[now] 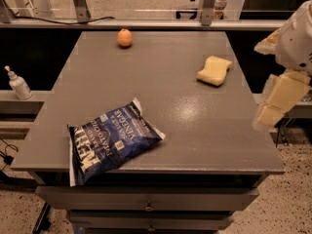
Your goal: Move blue chip bag near orange
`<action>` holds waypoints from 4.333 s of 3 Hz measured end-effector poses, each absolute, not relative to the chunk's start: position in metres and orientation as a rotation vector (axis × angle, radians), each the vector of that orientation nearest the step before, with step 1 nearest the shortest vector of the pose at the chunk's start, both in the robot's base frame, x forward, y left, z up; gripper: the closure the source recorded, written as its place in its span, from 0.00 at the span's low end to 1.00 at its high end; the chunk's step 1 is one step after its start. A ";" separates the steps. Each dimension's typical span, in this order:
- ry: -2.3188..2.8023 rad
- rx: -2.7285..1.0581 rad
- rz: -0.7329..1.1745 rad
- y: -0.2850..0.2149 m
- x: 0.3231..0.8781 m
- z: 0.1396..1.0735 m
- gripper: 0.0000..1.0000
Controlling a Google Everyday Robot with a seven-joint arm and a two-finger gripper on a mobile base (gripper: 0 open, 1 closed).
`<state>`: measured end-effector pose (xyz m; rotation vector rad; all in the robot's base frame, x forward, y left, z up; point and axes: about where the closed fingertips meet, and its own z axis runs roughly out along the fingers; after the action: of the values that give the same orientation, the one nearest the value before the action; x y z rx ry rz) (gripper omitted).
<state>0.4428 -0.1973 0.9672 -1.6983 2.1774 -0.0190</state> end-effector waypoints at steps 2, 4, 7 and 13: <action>1.911 -1.705 0.221 -0.106 0.460 0.933 0.00; 1.820 -1.701 0.311 -0.065 0.464 0.912 0.00; 1.744 -1.737 0.514 0.017 0.462 0.851 0.00; 1.736 -1.643 0.358 0.010 0.505 0.902 1.00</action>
Offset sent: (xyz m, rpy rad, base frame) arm 0.0296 0.1492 -0.0633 0.3893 -0.0868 0.2715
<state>0.5051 0.0101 0.9016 -1.6431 1.7360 0.3576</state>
